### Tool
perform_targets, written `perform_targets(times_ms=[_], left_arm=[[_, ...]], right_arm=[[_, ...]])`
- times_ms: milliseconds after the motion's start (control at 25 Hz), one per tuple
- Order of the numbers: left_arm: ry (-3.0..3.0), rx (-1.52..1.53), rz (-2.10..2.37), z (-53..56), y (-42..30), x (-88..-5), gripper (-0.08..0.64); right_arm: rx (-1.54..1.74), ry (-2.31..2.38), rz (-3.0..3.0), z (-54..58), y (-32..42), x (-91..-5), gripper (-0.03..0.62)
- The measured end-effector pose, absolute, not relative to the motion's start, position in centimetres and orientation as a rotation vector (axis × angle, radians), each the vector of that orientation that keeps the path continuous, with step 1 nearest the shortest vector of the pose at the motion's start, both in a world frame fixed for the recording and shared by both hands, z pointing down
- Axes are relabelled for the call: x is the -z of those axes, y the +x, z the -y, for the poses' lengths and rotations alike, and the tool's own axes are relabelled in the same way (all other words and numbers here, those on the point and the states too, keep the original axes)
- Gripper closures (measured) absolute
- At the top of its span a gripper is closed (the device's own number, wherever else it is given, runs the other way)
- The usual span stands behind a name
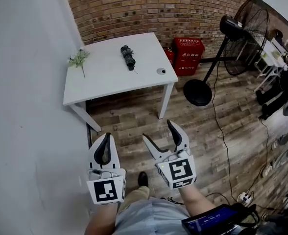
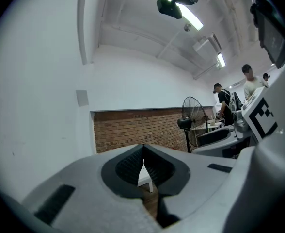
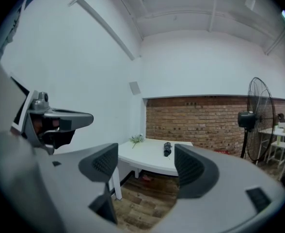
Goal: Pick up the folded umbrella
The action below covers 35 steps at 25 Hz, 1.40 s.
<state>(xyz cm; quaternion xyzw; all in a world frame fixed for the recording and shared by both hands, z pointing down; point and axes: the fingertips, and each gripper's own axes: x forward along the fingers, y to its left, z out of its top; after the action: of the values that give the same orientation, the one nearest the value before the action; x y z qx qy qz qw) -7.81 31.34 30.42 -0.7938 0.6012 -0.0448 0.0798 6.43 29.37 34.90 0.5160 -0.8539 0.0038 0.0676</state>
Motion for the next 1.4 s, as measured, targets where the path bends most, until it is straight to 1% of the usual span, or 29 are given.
perform_targets(times_ms=[200,480,920,1400], left_arm=[[-2.365,0.088,-1.778,-26.8,-10.4,-29.1,0.552],[-2.373,0.044,-1.735,-22.9,-11.5,-27.7,0.554],[-2.422,0.061,-1.71,-19.2,-11.5,-30.0,0.554],[-2.453,0.134,-1.699,-12.2,-9.0,-32.3,0.554]], right_arm=[[0.036,1.587,2.573,-25.0,4.0,-33.1,0.23],[0.084,1.627,2.551,-21.4,2.8,-31.2,0.233],[0.09,1.653,2.521,-17.9,2.5,-32.4,0.233],[0.038,1.672,2.508,-10.8,5.0,-34.2,0.237]])
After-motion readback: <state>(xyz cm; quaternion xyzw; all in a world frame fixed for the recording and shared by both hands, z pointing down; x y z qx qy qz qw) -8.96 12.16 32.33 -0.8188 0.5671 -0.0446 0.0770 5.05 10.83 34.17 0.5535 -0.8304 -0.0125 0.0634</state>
